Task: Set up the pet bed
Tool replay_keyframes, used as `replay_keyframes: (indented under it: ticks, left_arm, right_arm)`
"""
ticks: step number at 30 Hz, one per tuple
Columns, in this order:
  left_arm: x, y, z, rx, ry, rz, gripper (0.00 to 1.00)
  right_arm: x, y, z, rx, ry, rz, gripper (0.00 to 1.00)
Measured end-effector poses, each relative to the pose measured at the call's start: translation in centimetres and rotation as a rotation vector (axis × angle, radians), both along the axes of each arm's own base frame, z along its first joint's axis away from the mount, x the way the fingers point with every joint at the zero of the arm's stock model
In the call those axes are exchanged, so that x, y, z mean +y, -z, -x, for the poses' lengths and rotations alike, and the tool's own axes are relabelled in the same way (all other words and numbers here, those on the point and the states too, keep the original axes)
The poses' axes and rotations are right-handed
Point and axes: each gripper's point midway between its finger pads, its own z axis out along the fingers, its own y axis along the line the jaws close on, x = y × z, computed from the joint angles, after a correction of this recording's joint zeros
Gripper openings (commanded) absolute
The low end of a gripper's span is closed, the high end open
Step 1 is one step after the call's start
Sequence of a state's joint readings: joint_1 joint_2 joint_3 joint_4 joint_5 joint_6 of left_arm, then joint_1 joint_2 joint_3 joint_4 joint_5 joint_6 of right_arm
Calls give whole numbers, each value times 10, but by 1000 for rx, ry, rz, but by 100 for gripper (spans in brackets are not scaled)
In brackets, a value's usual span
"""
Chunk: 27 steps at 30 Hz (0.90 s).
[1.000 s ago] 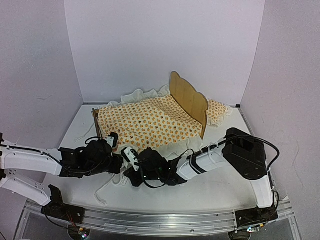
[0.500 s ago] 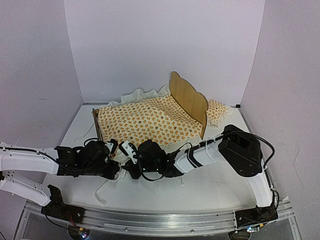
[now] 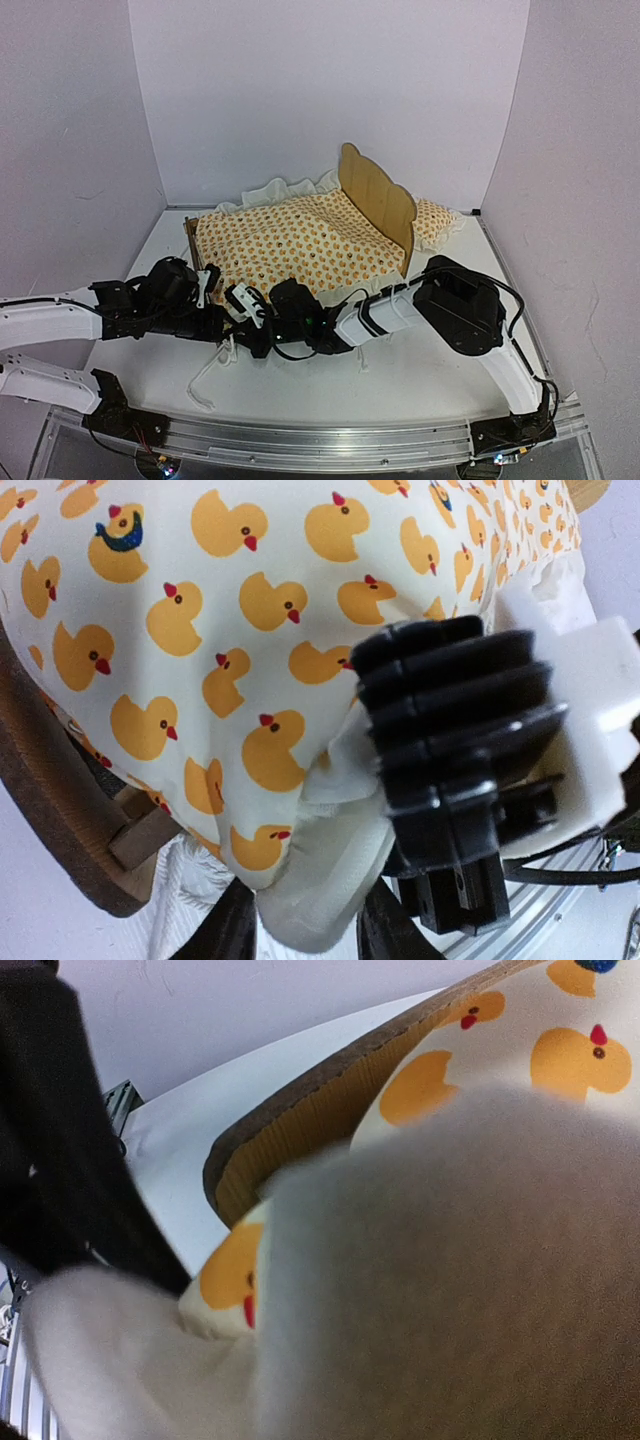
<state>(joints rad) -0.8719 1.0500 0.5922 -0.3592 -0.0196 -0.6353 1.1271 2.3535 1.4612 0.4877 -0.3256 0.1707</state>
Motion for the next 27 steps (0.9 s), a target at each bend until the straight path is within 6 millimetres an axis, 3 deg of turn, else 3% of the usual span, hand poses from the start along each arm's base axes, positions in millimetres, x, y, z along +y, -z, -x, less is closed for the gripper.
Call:
replay_keyframes:
  ticks: [2,4,8,12,14,20,25,27]
  left_arm:
    - [4,-7,0,14,-39,47,59]
    - [9,-11,4,33,-86,102,60]
    - [23,-12,15,94,-205,222,49]
    - [34,0,24,194,-332,322,49]
    - [35,1,23,235,-387,355,49]
    - [31,0,12,284,-478,431,32]
    - [29,6,6,290,-506,445,37]
    - [32,11,4,299,-537,475,46]
  right_arm:
    - [1,-1,0,2,-2,-11,0]
    - [1,-4,-2,3,-4,-24,0]
    - [3,-11,-1,-2,-23,-56,0]
    - [5,-16,3,-1,-51,-78,0]
    - [5,-18,5,0,-64,-87,0]
    - [5,-22,9,1,-87,-112,0]
    - [5,-23,10,2,-95,-123,0]
    - [5,-23,12,1,-100,-127,0]
